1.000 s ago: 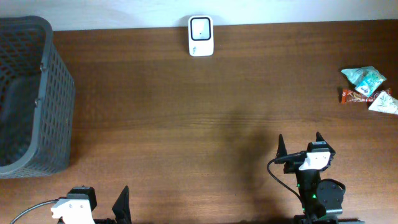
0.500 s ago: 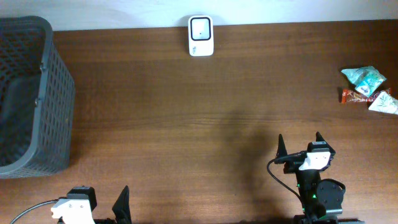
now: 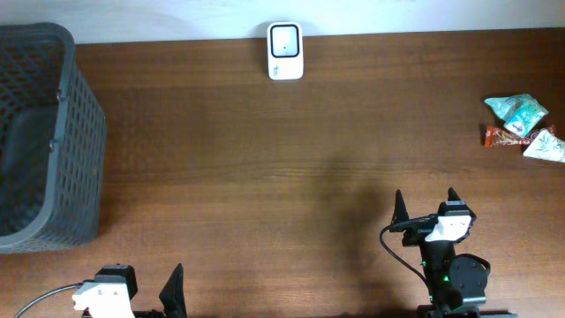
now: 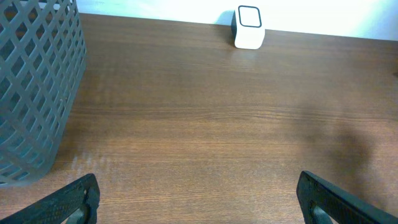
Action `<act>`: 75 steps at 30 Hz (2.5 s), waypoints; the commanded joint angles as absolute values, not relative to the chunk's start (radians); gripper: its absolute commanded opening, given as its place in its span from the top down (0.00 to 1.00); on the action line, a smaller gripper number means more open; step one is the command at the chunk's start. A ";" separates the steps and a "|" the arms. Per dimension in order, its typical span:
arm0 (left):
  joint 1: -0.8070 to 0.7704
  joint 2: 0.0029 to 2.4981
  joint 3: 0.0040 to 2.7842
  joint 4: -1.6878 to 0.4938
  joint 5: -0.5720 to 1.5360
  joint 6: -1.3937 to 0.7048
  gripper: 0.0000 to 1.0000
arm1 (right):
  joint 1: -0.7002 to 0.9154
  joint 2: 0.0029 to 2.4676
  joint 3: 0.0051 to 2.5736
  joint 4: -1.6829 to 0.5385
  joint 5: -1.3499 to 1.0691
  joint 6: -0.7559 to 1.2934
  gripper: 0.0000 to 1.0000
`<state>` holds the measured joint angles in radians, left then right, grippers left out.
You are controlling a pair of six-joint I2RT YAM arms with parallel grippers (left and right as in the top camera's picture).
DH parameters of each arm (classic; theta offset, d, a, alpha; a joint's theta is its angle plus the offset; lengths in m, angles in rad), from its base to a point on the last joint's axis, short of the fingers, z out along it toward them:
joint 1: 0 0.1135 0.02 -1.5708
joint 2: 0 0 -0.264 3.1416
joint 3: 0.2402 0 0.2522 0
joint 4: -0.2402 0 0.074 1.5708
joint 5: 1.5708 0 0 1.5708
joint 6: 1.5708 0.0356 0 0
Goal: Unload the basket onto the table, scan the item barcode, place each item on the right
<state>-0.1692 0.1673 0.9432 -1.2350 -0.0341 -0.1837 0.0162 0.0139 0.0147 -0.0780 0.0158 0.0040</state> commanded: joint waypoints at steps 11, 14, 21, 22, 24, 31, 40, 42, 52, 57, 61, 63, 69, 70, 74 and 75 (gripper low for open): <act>-0.167 0.162 0.941 -1.233 -0.041 -0.187 0.01 | 0.013 0.003 0.006 -0.081 0.004 0.016 0.01; -0.167 0.162 0.941 -1.233 -0.041 -0.187 0.01 | 0.013 0.003 0.006 -0.081 0.004 0.015 0.01; -0.167 0.162 0.941 -1.233 -0.041 -0.187 0.01 | 0.013 0.003 0.006 -0.081 0.004 0.016 0.01; -0.167 0.162 0.941 -1.233 -0.041 -0.187 0.01 | 0.013 0.003 0.006 -0.081 0.004 0.016 0.01; -0.167 0.162 0.941 -1.233 -0.041 -0.187 0.01 | 0.013 0.003 0.006 -0.081 0.004 0.016 0.01; -0.167 0.162 0.941 -1.233 -0.041 -0.187 0.01 | 0.013 0.003 0.006 -0.081 0.004 0.016 0.01; -0.167 0.162 0.941 -1.233 -0.041 -0.187 0.01 | 0.013 0.003 0.006 -0.081 0.004 0.016 0.02; -0.167 0.162 0.941 -1.229 -0.041 -0.192 0.01 | 0.013 0.003 0.006 -0.081 0.004 0.016 0.01; -0.167 0.162 0.839 -0.981 -0.139 -0.230 0.01 | 0.013 0.003 0.006 -0.081 0.004 0.015 0.01; -0.134 0.162 0.623 -0.696 -0.180 -0.215 0.01 | 0.013 0.003 0.006 -0.081 0.004 0.016 0.01; -0.078 0.162 0.434 -0.408 -0.152 -0.207 0.01 | 0.013 0.003 0.006 -0.081 0.004 0.016 0.01; -0.055 0.162 0.356 -0.282 -0.093 -0.155 0.01 | 0.013 0.003 0.006 -0.081 0.004 0.016 0.01; -0.002 0.161 0.176 0.017 0.005 -0.103 0.01 | 0.013 0.003 0.006 -0.081 0.004 0.015 0.01; 0.002 0.161 0.150 0.058 0.004 -0.103 0.01 | 0.013 0.003 0.006 -0.081 0.004 0.015 0.01; 0.005 0.161 0.089 0.156 0.004 -0.103 0.01 | 0.013 0.003 0.006 -0.081 0.004 0.016 0.01; 0.005 0.159 0.078 0.170 0.004 -0.103 0.01 | 0.013 0.003 0.006 -0.081 0.004 0.016 0.01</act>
